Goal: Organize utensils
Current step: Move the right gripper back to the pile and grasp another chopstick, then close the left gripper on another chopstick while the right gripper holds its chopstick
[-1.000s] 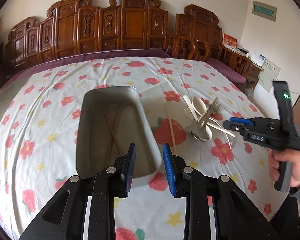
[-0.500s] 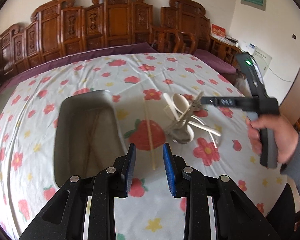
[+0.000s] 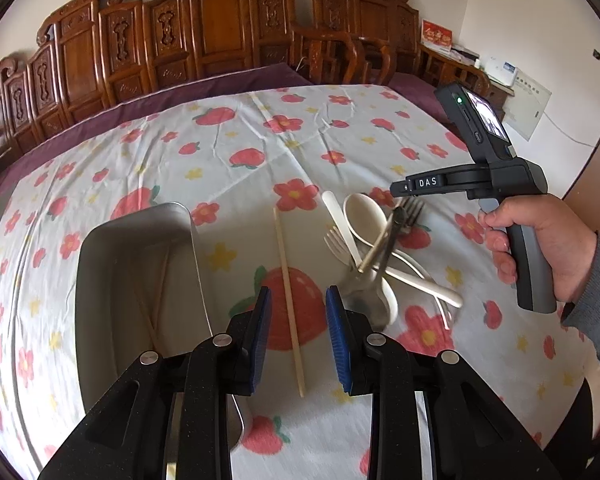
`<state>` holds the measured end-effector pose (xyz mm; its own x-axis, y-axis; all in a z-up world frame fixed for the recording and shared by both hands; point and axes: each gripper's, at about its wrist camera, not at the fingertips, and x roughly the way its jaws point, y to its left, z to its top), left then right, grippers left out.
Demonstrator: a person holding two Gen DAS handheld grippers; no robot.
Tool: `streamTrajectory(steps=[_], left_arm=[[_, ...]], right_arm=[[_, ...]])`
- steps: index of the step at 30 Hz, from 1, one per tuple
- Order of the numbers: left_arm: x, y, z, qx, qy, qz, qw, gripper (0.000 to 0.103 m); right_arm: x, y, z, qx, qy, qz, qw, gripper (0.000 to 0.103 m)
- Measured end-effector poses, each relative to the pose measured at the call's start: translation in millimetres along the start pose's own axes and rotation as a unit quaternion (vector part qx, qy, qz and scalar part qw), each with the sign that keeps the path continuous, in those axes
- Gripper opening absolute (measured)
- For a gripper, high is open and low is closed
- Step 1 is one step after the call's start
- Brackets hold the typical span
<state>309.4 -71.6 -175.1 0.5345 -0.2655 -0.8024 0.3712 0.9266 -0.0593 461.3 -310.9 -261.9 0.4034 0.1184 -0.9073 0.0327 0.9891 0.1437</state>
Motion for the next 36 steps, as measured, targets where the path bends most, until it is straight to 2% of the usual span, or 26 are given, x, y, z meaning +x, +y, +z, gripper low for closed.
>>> streamTrajectory(steps=[3, 4, 6, 9, 13, 21, 25, 32, 36], left_arm=[[6, 2, 5, -0.003, 0.009, 0.002, 0.9999, 0.026], [8, 2, 6, -0.003, 0.012, 0.003, 0.9999, 0.026], [13, 4, 9, -0.007, 0.022, 0.002, 0.9997, 0.026], [16, 7, 13, -0.019, 0.03, -0.003, 0.9994, 0.026], [20, 7, 17, -0.016, 0.037, -0.001, 0.9992, 0.026], [33, 7, 25, 0.004, 0.055, 0.013, 0.9984, 0.026], [45, 7, 25, 0.009, 0.077, 0.011, 0.9969, 0.026], [61, 1, 15, 0.022, 0.113, 0.02, 0.9931, 0.026], [66, -6, 14, 0.044, 0.126, 0.042, 0.9902, 0.026]], right_arm=[[2, 1, 3, 0.001, 0.004, -0.009, 1.0, 0.035], [3, 2, 4, 0.001, 0.006, -0.012, 1.0, 0.029], [5, 2, 8, 0.002, 0.021, -0.027, 0.999, 0.026], [5, -6, 14, 0.03, 0.036, -0.026, 0.999, 0.02], [1, -13, 14, 0.035, 0.036, -0.022, 0.999, 0.006], [-30, -12, -4, 0.022, 0.013, 0.017, 1.0, 0.006], [-54, -9, -13, 0.007, -0.005, 0.032, 0.999, 0.006], [-94, -8, -47, -0.005, -0.031, 0.072, 0.997, 0.006], [-106, -8, -68, -0.01, -0.036, 0.092, 0.995, 0.006]])
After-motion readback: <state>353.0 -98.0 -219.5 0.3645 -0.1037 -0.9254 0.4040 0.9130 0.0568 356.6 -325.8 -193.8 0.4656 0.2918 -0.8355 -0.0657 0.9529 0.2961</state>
